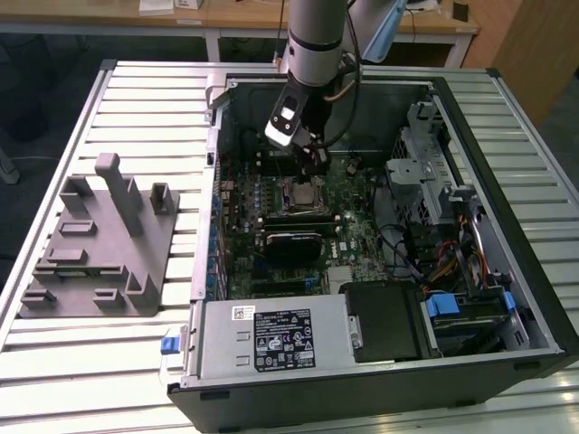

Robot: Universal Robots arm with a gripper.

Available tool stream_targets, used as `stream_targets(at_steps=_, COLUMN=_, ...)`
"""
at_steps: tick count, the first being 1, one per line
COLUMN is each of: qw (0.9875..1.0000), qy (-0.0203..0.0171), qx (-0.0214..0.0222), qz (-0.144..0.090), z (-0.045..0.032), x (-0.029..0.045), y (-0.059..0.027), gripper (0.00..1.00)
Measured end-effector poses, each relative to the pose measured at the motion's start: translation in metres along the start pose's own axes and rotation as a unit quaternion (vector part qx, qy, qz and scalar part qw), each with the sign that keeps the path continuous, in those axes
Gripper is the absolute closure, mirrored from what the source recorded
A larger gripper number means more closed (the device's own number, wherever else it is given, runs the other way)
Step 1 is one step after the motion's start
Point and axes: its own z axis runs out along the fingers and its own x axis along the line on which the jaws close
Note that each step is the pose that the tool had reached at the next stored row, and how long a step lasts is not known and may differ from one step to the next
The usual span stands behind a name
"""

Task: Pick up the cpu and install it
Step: 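Close the cpu cover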

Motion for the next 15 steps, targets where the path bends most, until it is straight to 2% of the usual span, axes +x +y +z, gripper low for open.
stream_targets(at_steps=4, qw=0.9994, qy=-0.0001, qx=-0.0002, qz=-0.036, z=0.0004, x=0.0000, y=0.0000, gripper=0.89)
stream_targets(at_steps=8, qw=0.9974, qy=-0.0002, qx=-0.0003, qz=-0.072, z=0.0008, x=0.0000, y=0.0000, gripper=0.89)
stream_targets(at_steps=11, qw=0.9951, qy=-0.0003, qx=-0.0004, qz=-0.099, z=0.0010, x=0.0000, y=0.0000, gripper=0.89)
stream_targets(at_steps=15, qw=0.9907, qy=-0.0005, qx=-0.0005, qz=-0.136, z=0.0013, x=0.0000, y=0.0000, gripper=0.89)
